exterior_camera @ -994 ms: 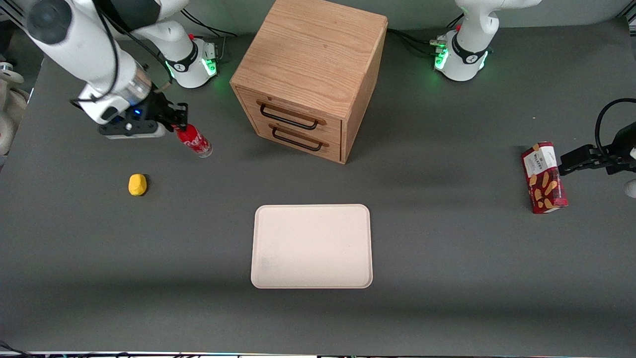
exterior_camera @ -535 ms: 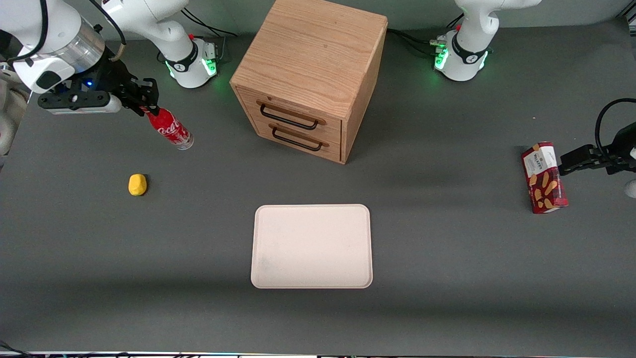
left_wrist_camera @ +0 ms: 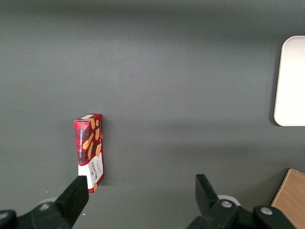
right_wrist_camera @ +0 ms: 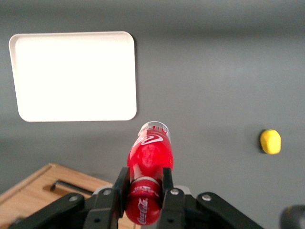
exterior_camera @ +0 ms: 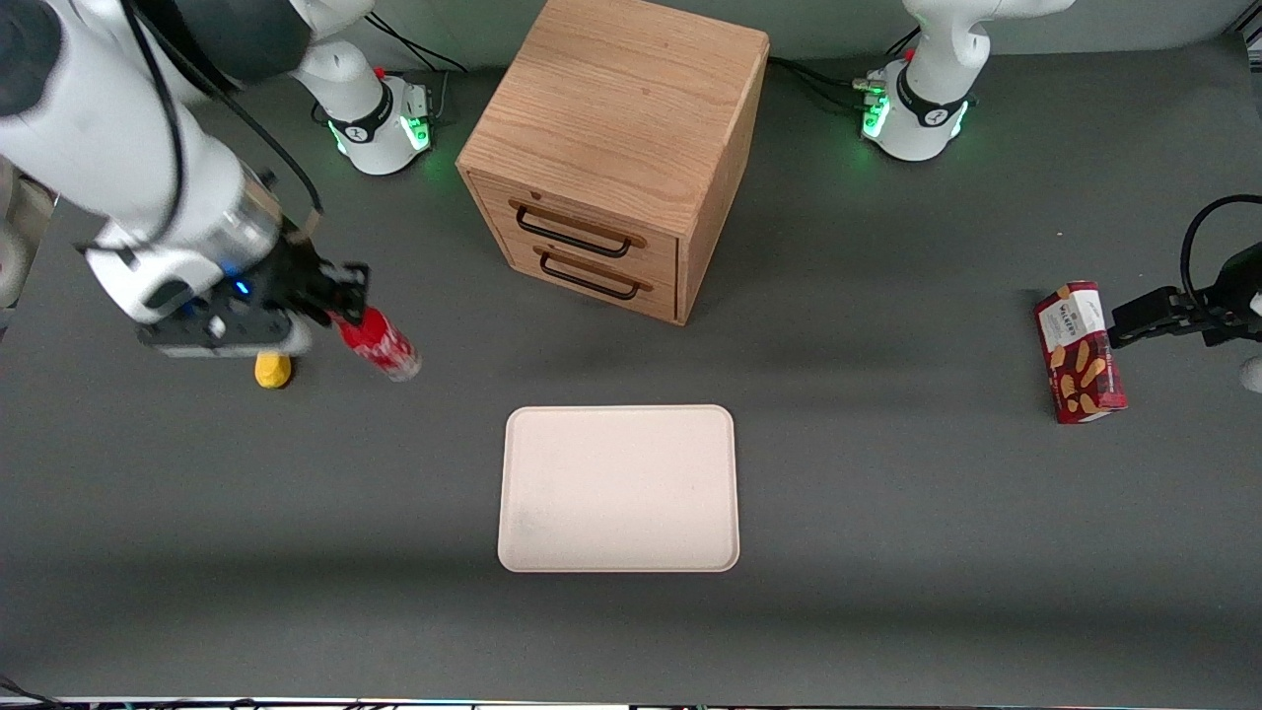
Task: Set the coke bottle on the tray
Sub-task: 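Lift the bottle with the right gripper and carry it toward the tray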
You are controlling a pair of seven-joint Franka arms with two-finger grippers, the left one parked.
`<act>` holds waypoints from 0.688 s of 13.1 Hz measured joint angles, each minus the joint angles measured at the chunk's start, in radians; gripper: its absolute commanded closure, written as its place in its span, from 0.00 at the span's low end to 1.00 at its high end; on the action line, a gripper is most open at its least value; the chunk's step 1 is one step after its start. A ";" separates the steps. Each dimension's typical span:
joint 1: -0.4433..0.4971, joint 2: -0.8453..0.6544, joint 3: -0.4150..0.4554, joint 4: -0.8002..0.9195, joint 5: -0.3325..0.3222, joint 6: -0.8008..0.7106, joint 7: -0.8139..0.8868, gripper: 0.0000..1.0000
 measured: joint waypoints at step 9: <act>0.006 0.347 0.078 0.280 0.023 0.172 0.177 1.00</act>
